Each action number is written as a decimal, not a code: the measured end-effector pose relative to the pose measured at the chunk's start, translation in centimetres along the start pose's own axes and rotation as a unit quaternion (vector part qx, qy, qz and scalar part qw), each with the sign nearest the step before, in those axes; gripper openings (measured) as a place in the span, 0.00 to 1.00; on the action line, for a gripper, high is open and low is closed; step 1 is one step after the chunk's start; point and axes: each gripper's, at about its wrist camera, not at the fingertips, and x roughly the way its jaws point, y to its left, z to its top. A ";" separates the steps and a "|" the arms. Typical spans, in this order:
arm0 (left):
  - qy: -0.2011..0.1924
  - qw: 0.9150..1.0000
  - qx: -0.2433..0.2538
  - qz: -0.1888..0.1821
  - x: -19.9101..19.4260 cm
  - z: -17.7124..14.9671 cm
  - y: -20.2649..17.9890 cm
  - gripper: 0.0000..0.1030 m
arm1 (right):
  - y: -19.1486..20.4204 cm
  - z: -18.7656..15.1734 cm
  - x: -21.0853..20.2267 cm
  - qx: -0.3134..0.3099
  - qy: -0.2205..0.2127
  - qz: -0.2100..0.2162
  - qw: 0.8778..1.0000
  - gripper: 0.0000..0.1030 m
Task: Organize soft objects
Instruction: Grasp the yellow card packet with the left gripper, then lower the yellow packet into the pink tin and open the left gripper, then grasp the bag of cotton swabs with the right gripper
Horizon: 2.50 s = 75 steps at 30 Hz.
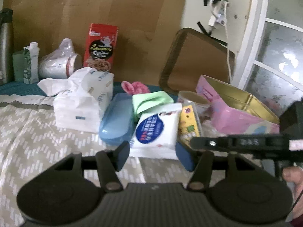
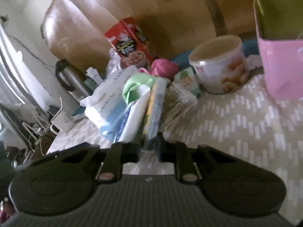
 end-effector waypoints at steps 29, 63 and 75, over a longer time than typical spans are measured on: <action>0.100 0.964 0.024 -0.245 11.0 7.5 -15.1 0.60 | -4.6 -1.6 -14.0 -0.029 -0.160 -0.042 0.986 0.14; 0.023 0.996 -0.059 -0.057 0.0 2.6 1.8 0.67 | -3.7 2.5 -1.2 0.011 -0.046 -0.036 0.998 0.41; 0.107 0.988 -0.006 -0.111 5.6 0.1 -3.9 0.62 | -3.3 0.0 -4.7 0.033 -0.090 -0.081 0.992 0.08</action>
